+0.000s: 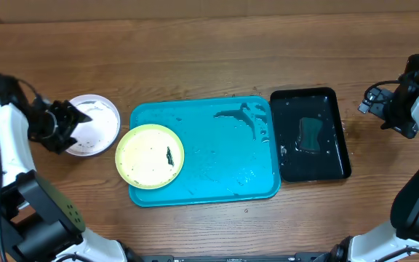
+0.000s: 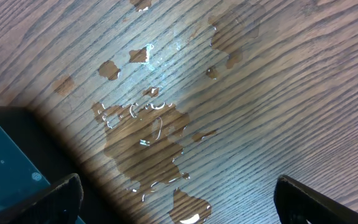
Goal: Clean dirty plates on tray and stack at the side
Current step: 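Move the left gripper to the yellow plate rim and slide it to tray center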
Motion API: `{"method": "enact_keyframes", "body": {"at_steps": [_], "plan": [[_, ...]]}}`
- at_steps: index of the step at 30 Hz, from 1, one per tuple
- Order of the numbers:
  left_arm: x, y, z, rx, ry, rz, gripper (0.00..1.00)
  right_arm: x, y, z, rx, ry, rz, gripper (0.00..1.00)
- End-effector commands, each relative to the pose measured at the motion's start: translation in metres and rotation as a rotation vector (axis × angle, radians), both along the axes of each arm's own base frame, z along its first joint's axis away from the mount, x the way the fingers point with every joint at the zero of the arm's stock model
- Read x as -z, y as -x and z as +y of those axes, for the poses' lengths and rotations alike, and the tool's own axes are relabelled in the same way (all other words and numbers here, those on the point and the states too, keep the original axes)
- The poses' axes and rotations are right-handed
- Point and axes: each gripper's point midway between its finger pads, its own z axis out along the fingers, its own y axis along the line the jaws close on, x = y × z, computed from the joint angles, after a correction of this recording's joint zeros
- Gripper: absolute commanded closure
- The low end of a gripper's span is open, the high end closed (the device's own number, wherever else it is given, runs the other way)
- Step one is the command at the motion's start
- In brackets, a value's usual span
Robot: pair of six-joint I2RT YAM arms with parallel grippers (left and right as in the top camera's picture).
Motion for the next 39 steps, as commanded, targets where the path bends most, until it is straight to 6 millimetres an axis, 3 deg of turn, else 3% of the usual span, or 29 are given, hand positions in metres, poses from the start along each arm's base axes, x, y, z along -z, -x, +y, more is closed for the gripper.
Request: {"method": "enact_keyframes", "body": {"at_steps": [1, 4, 8, 15, 23, 27, 32, 36, 39], "plan": [[-0.004, 0.011, -0.032, 0.215, -0.088, 0.056, 0.31, -0.005, -0.004, -0.002, 0.009, 0.005, -0.018, 0.0], [0.008, 0.025, -0.044, 0.311, -0.202, 0.166, 0.34, -0.005, -0.004, -0.002, 0.009, 0.005, -0.019, 0.0], [0.022, 0.029, -0.06, 0.397, -0.292, 0.214, 0.37, -0.005, -0.004, -0.002, 0.009, 0.005, -0.019, 0.0], [0.046, 0.037, -0.055, 0.399, -0.386, 0.261, 0.48, -0.005, -0.004, -0.002, 0.009, 0.005, -0.019, 0.0], [0.077, 0.051, -0.055, 0.398, -0.384, 0.286, 0.48, -0.005, -0.004, -0.002, 0.009, 0.005, -0.019, 0.0], [0.083, 0.054, -0.055, 0.398, -0.382, 0.289, 0.62, -0.005, -0.004, -0.002, 0.009, 0.005, -0.019, 0.0], [0.084, 0.055, -0.056, 0.392, -0.381, 0.293, 0.64, -0.005, -0.004, -0.002, 0.009, 0.005, -0.019, 0.0], [0.086, 0.058, -0.056, 0.386, -0.378, 0.299, 0.76, -0.005, -0.004, -0.002, 0.009, 0.005, -0.019, 0.0], [0.086, 0.057, -0.058, 0.385, -0.367, 0.292, 0.75, -0.005, -0.004, -0.002, 0.009, 0.005, -0.019, 0.0]]}}
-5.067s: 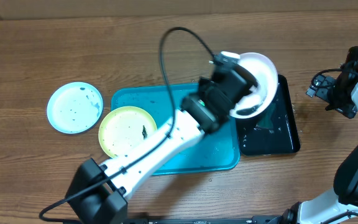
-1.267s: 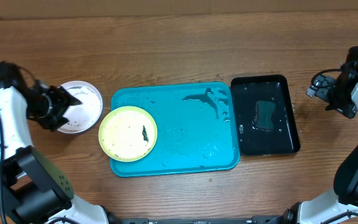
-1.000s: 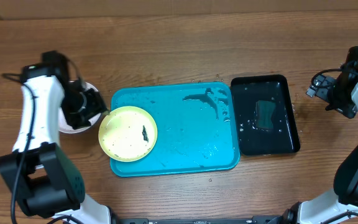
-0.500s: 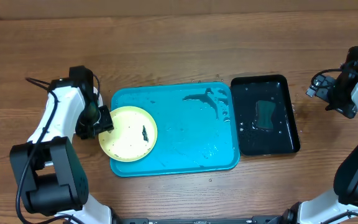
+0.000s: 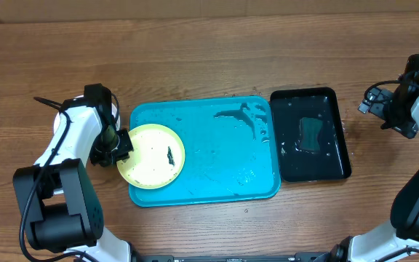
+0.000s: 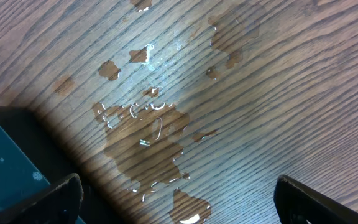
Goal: Clean dirty plates on tray and stack at the side
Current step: 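Move the left gripper to the yellow plate rim and slide it to tray center, then lower the right gripper into the black tray and grasp the green sponge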
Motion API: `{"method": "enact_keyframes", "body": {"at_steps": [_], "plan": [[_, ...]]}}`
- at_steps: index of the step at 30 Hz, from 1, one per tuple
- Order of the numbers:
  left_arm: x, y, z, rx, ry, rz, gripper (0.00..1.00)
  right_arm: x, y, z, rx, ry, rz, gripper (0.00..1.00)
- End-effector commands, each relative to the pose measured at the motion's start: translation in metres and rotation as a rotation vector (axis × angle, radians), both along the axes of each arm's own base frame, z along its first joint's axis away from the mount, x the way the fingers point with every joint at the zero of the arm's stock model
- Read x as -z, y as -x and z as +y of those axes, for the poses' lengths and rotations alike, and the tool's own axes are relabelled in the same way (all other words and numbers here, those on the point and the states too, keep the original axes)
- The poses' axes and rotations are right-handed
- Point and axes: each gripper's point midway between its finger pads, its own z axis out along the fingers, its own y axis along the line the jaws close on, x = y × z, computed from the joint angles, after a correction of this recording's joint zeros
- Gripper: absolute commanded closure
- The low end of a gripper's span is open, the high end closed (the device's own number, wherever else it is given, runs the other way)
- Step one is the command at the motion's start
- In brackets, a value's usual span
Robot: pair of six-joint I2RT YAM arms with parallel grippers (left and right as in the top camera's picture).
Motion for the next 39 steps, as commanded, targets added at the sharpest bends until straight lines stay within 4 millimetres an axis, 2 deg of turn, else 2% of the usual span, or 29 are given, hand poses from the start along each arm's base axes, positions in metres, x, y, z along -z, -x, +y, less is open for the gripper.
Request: {"method": "enact_keyframes", "body": {"at_steps": [1, 9, 15, 22, 30, 32, 36, 39], "plan": [[-0.002, 0.002, -0.001, -0.017, 0.009, -0.013, 0.75, -0.004, -0.004, -0.002, 0.009, 0.004, -0.018, 0.0], [0.0, 0.001, -0.027, -0.028, 0.149, -0.026, 0.86, -0.004, -0.004, -0.002, 0.009, 0.004, -0.018, 0.0], [0.011, 0.008, -0.051, 0.02, 0.201, -0.015, 0.88, -0.004, -0.004, -0.002, 0.009, 0.004, -0.018, 0.0], [0.019, 0.006, -0.107, 0.136, 0.313, -0.047, 0.94, -0.004, -0.004, -0.002, 0.009, 0.004, -0.018, 0.0], [0.02, -0.004, -0.15, 0.202, 0.312, -0.104, 0.94, -0.004, -0.004, -0.002, 0.009, 0.004, -0.018, 0.0], [0.02, -0.008, -0.158, 0.208, 0.309, -0.126, 0.94, -0.004, -0.004, -0.002, 0.009, 0.004, -0.018, 0.0], [0.019, -0.018, -0.165, 0.206, 0.316, -0.169, 0.86, -0.004, -0.004, -0.002, 0.009, 0.004, -0.018, 0.0], [0.016, -0.027, -0.166, 0.211, 0.321, -0.203, 0.9, -0.004, -0.004, -0.002, 0.009, 0.004, -0.018, 0.0]]}}
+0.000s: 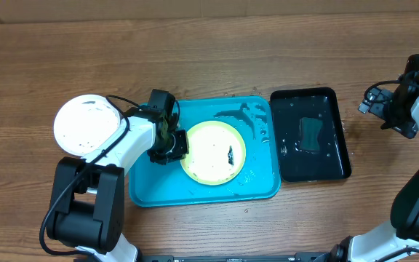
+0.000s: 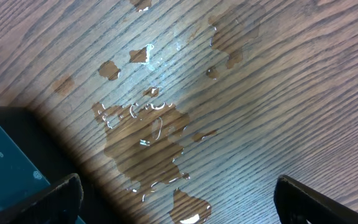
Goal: Clean dirty plates on tray and stack at the side
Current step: 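Lower the right gripper into the black tray and grasp the green sponge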
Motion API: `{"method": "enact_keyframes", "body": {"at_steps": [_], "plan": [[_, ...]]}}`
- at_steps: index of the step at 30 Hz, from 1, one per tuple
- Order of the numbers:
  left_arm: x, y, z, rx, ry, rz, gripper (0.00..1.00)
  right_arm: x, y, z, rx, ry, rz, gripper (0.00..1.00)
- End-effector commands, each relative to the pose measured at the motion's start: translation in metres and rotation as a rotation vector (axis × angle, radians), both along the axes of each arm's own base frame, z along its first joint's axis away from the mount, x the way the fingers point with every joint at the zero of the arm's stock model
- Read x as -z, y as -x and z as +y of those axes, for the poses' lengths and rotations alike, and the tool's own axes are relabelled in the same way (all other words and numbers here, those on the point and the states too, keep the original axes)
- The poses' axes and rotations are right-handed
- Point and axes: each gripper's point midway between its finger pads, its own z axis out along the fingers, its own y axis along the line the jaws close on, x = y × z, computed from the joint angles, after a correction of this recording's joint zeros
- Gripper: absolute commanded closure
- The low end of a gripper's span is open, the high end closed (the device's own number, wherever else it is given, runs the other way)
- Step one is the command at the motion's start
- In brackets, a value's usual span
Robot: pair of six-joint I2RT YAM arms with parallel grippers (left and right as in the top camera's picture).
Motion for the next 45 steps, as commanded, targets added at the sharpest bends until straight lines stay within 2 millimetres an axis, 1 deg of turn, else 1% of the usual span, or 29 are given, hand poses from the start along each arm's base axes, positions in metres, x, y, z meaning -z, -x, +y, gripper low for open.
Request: {"method": "enact_keyframes", "body": {"at_steps": [1, 3, 4, 5, 6, 8, 9, 11, 12, 13, 14, 15, 17, 19, 22, 24, 27, 28, 31, 33, 36, 40, 42, 45], "plan": [[-0.008, -0.007, -0.003, -0.027, 0.018, -0.029, 0.91, -0.004, -0.004, -0.002, 0.009, 0.004, -0.018, 0.0], [-0.013, -0.012, -0.004, -0.017, 0.02, -0.042, 0.89, -0.005, -0.006, -0.002, 0.007, 0.003, -0.03, 0.0], [-0.016, -0.014, -0.004, -0.012, 0.02, -0.046, 0.87, -0.007, -0.012, -0.003, 0.005, 0.008, -0.055, 0.0], [-0.02, -0.017, -0.005, -0.002, 0.02, -0.051, 0.86, -0.011, -0.024, -0.005, 0.001, 0.011, -0.105, 0.0], [-0.024, -0.019, -0.005, 0.01, 0.02, -0.06, 0.85, -0.013, -0.03, -0.003, -0.006, 0.001, -0.137, 0.0], [-0.029, -0.024, -0.006, 0.026, 0.015, -0.076, 0.84, -0.018, -0.044, 0.006, -0.033, -0.051, -0.2, 0.0], [-0.03, -0.026, -0.006, 0.027, 0.016, -0.083, 0.83, -0.019, -0.046, 0.011, -0.044, -0.08, -0.212, 0.0], [-0.03, -0.027, -0.006, 0.027, 0.016, -0.084, 0.83, -0.02, -0.048, 0.028, -0.077, -0.17, -0.233, 0.0], [-0.03, -0.026, -0.006, 0.028, 0.015, -0.082, 0.83, -0.02, -0.046, 0.041, -0.097, -0.244, -0.23, 0.0], [-0.029, -0.025, -0.006, 0.029, 0.014, -0.079, 0.82, -0.02, -0.038, 0.059, -0.115, -0.338, -0.207, 0.0], [-0.029, -0.025, -0.005, 0.029, 0.009, -0.079, 0.82, -0.021, -0.036, 0.065, -0.121, -0.373, -0.206, 0.0], [-0.028, -0.025, -0.003, 0.03, -0.002, -0.079, 0.82, -0.021, -0.034, 0.072, -0.131, -0.412, -0.201, 0.05], [-0.027, -0.025, 0.002, 0.027, -0.031, -0.08, 0.82, -0.019, -0.024, 0.083, -0.152, -0.454, -0.166, 0.24], [-0.026, -0.023, 0.004, 0.026, -0.045, -0.073, 0.82, -0.017, -0.016, 0.093, -0.202, -0.46, -0.128, 0.33], [-0.025, -0.021, 0.009, 0.027, -0.07, -0.066, 0.81, -0.015, -0.006, 0.113, -0.269, -0.473, -0.074, 0.34], [-0.025, -0.021, 0.009, 0.031, -0.069, -0.068, 0.81, -0.012, 0.002, 0.13, -0.344, -0.458, -0.026, 0.32], [-0.025, -0.021, 0.009, 0.03, -0.069, -0.068, 0.8, -0.003, 0.011, 0.138, -0.39, -0.348, 0.061, 0.28], [-0.025, -0.021, 0.008, 0.03, -0.068, -0.068, 0.8, 0.002, 0.014, 0.14, -0.413, -0.285, 0.094, 0.28], [-0.025, -0.021, 0.008, 0.031, -0.069, -0.068, 0.79, 0.011, 0.017, 0.15, -0.468, -0.193, 0.127, 0.27], [-0.025, -0.021, 0.008, 0.031, -0.069, -0.069, 0.76, 0.019, 0.018, 0.154, -0.498, -0.136, 0.14, 0.27], [-0.025, -0.021, 0.007, 0.034, -0.069, -0.069, 0.76, 0.035, 0.02, 0.16, -0.536, -0.062, 0.149, 0.27], [-0.025, -0.02, 0.005, 0.043, -0.069, -0.069, 0.76, 0.055, 0.022, 0.155, -0.522, 0.015, 0.14, 0.27], [-0.025, -0.02, 0.003, 0.048, -0.068, -0.072, 0.76, 0.061, 0.022, 0.155, -0.503, 0.016, 0.127, 0.28], [-0.025, -0.02, 0.001, 0.056, -0.078, -0.078, 0.76, 0.064, 0.019, 0.158, -0.481, -0.002, 0.102, 0.39]]}}
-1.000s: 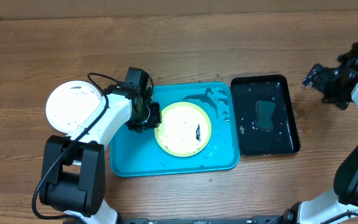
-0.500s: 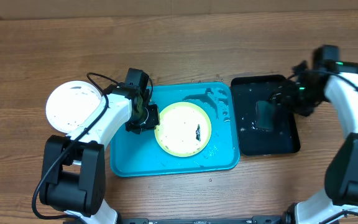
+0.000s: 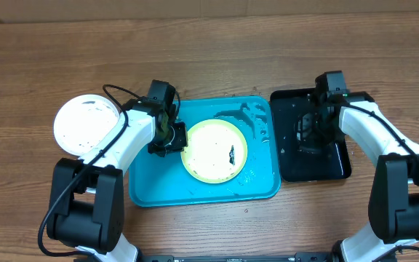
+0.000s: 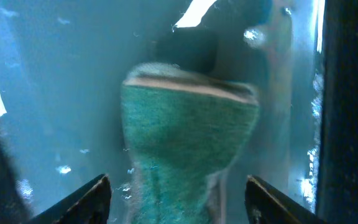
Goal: Clean dirty plates on tray and stack at the side
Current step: 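Lower the right gripper into the black tray and grasp the green sponge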
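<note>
A yellow-green plate (image 3: 211, 145) with a dark smear (image 3: 231, 153) lies in the middle of the wet teal tray (image 3: 257, 182). My left gripper (image 3: 173, 138) is at the plate's left rim and looks shut on it. A white plate (image 3: 86, 124) rests on the table left of the tray. In the black basin (image 3: 340, 164) lies a green sponge (image 4: 188, 137) in water. My right gripper (image 4: 179, 199) hangs open just above it, one finger on either side, not touching it. In the overhead view the right gripper (image 3: 313, 127) hides the sponge.
Water is pooled on the tray's far right part (image 3: 242, 116). The basin stands directly against the tray's right edge. Bare wooden table (image 3: 209, 51) lies beyond the tray and basin.
My right arm has moved from the wet table right of the basin to over the basin, open above the sponge. The left gripper and yellow-green plate have hardly shifted.
First my left gripper was at the white plate left of the tray, the yellow-green plate on the tray's left edge. Then it was at that plate's left rim. Then the plate lay in the tray's middle with the gripper. My right arm stayed parked until now.
</note>
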Motion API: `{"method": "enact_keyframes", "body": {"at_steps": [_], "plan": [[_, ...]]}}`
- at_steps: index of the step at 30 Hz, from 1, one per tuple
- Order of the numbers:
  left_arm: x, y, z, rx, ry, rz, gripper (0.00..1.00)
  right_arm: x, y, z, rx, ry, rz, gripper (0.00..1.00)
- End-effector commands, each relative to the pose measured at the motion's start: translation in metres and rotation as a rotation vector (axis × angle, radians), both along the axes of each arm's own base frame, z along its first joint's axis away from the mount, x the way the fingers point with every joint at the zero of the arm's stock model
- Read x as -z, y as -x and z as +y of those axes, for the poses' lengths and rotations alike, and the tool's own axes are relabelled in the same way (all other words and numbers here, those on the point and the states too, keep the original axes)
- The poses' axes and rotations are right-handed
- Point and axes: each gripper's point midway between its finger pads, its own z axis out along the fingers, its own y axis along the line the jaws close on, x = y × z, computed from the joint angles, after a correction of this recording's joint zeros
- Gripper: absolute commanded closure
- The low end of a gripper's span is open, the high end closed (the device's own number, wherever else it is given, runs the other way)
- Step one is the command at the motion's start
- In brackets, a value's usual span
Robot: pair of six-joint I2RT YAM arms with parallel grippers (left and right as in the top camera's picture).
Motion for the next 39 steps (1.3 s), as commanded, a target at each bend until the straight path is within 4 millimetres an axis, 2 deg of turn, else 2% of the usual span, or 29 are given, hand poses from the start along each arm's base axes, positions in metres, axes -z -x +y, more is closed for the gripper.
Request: {"method": "enact_keyframes", "body": {"at_steps": [1, 2, 5, 6, 13, 19, 21, 32, 34, 37, 39], "plan": [[-0.008, -0.005, -0.002, 0.037, -0.024, -0.043, 0.76, 0.001, -0.003, -0.004, 0.046, 0.015, -0.021, 0.42], [-0.007, -0.005, -0.002, 0.038, -0.033, -0.045, 0.76, 0.001, -0.004, -0.002, 0.043, 0.006, -0.023, 0.46], [-0.007, -0.006, -0.002, 0.043, -0.053, -0.051, 0.75, 0.001, -0.004, -0.001, 0.042, -0.001, -0.024, 0.65], [-0.007, -0.006, -0.003, 0.047, -0.053, -0.053, 0.75, 0.001, -0.004, -0.001, 0.042, -0.001, -0.022, 0.67], [-0.006, -0.008, 0.0, 0.043, -0.08, -0.065, 0.73, 0.001, 0.0, 0.004, 0.037, -0.03, -0.008, 0.59], [0.001, -0.004, -0.001, 0.052, -0.084, -0.045, 0.8, 0.002, 0.0, 0.004, 0.037, -0.032, -0.007, 0.6], [0.002, -0.004, -0.004, 0.057, -0.076, -0.042, 0.82, 0.002, 0.0, 0.004, 0.037, -0.032, -0.007, 0.67], [0.008, -0.001, -0.009, 0.066, -0.077, -0.043, 0.8, 0.008, 0.004, 0.004, 0.037, -0.032, -0.003, 0.66], [0.01, 0.0, -0.009, 0.066, -0.076, -0.044, 0.8, 0.007, 0.002, 0.004, 0.037, -0.033, -0.01, 0.71], [0.01, -0.001, -0.01, 0.068, -0.075, -0.046, 0.82, 0.007, 0.001, 0.004, 0.036, -0.033, -0.014, 0.92], [0.01, -0.001, -0.011, 0.07, -0.074, -0.049, 0.84, 0.007, 0.0, 0.004, 0.036, -0.033, -0.016, 0.96]]}}
